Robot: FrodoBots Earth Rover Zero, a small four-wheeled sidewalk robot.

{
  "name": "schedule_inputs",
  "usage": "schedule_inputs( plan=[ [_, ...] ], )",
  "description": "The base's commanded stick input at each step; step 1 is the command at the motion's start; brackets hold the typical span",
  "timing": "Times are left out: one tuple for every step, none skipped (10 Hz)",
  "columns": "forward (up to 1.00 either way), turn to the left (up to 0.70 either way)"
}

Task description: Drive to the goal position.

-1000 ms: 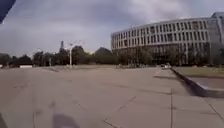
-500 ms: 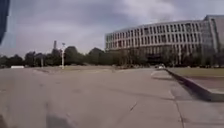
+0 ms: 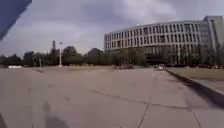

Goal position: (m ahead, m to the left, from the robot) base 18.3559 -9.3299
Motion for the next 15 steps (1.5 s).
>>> schedule_inputs(
  plan=[
    [1.00, -0.34],
    [1.00, -0.34],
    [1.00, -0.34],
    [1.00, -0.34],
    [1.00, -0.34],
    [1.00, -0.34],
    [1.00, -0.34],
    [1.00, -0.34],
    [1.00, -0.03],
    [1.00, 0.00],
    [1.00, 0.00],
    [1.00, 0.04],
    [1.00, 0.29],
    [1.00, 0.40],
    [1.00, 0.20]
  ],
)
